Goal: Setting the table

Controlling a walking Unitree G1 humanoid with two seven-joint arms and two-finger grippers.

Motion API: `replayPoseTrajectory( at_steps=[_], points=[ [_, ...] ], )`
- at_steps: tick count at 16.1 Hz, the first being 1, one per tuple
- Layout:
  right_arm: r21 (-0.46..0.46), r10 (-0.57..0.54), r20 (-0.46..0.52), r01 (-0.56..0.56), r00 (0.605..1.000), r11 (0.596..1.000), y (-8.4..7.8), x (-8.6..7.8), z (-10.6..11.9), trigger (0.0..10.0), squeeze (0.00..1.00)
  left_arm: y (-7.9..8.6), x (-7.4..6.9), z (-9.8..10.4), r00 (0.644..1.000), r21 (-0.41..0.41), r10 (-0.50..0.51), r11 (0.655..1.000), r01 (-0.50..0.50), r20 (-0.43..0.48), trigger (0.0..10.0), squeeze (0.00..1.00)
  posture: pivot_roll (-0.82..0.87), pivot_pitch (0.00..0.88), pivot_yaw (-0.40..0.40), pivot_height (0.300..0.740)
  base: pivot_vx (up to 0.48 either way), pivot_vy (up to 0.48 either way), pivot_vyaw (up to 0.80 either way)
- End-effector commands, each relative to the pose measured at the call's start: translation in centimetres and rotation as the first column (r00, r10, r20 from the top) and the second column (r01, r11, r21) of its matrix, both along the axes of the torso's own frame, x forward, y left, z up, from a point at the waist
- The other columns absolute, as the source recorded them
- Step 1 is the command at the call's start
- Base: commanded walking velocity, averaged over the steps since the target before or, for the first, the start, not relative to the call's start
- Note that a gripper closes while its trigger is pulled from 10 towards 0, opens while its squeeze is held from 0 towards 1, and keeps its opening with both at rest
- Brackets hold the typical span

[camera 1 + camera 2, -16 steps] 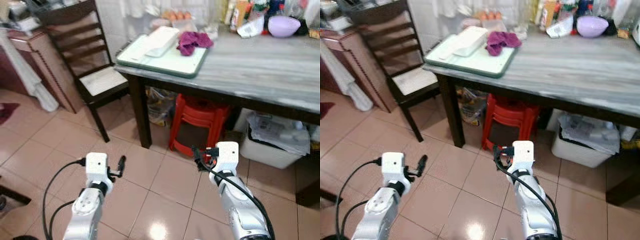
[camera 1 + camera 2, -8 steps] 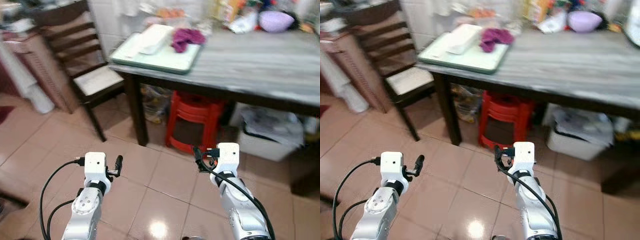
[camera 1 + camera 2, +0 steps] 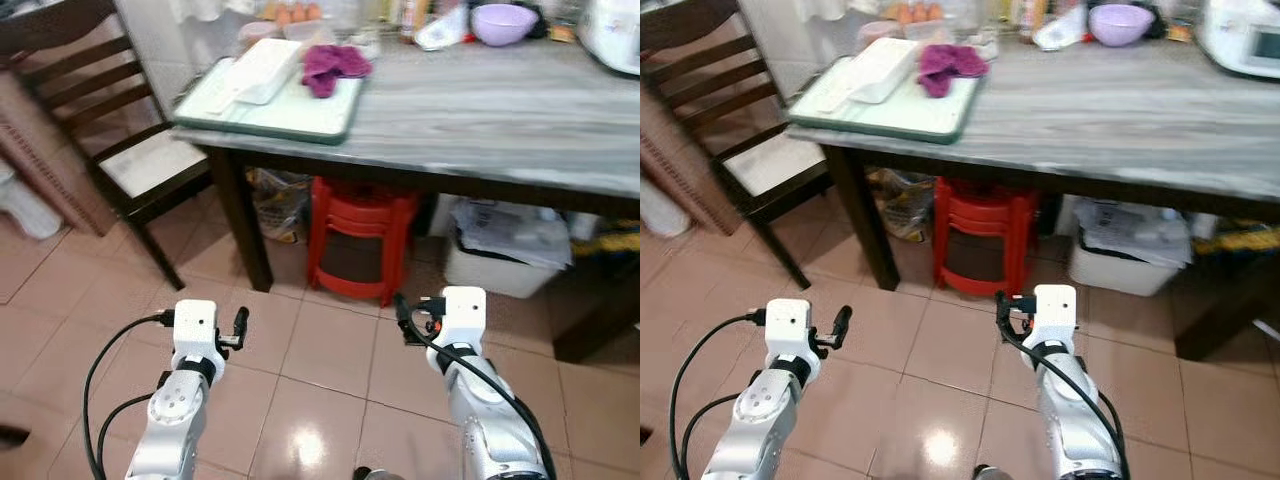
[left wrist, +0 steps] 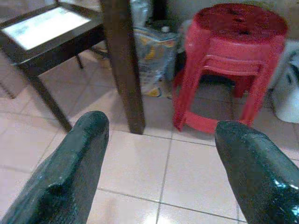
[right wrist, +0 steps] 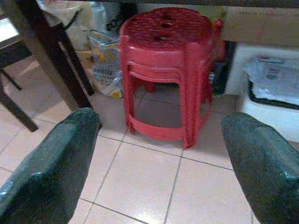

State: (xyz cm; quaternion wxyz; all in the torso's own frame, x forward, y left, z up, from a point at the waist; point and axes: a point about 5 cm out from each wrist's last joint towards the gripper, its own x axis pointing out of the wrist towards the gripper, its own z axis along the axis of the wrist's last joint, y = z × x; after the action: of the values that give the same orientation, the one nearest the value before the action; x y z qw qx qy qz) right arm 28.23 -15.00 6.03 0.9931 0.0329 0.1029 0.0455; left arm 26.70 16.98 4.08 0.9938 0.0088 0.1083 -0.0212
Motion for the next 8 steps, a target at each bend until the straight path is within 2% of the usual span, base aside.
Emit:
replayPoseTrajectory(
  at_steps=[1, 3, 5, 8],
  points=[
    [-0.005, -0.003, 0.002, 0.003, 1.000, 1.000, 0.12, -0.01, 0.00, 10.0, 0.00, 0.51, -0.19, -0.04, 1.000, 0.014, 0.014, 1.000, -0.014, -0.005, 10.0, 0.00, -0.08, 0.112, 0.071, 0.740, 0.000, 0.000, 0.00],
    [0.007, -0.019, -0.007, 0.019, 1.000, 1.000, 0.03, 0.04, -0.06, 10.0, 0.00, 0.51, -0.19, -0.06, 1.000, 0.016, 0.015, 1.000, -0.015, -0.005, 10.0, 0.00, -0.08, 0.114, 0.070, 0.740, 0.000, 0.000, 0.00],
    [0.030, -0.050, -0.004, 0.051, 0.999, 0.998, -0.44, 0.13, 0.04, 10.0, 0.00, 0.53, -0.19, -0.07, 1.000, 0.018, 0.018, 1.000, -0.018, -0.006, 10.0, 0.00, -0.08, 0.114, 0.070, 0.740, -0.242, 0.000, 0.00],
    [0.000, -0.079, -0.040, 0.079, 0.996, 0.997, -0.85, 0.24, -0.38, 10.0, 0.00, 0.51, -0.14, -0.12, 1.000, 0.019, 0.020, 1.000, -0.020, -0.007, 10.0, 0.00, -0.09, 0.113, 0.070, 0.740, -0.270, 0.000, 0.00]
  ],
)
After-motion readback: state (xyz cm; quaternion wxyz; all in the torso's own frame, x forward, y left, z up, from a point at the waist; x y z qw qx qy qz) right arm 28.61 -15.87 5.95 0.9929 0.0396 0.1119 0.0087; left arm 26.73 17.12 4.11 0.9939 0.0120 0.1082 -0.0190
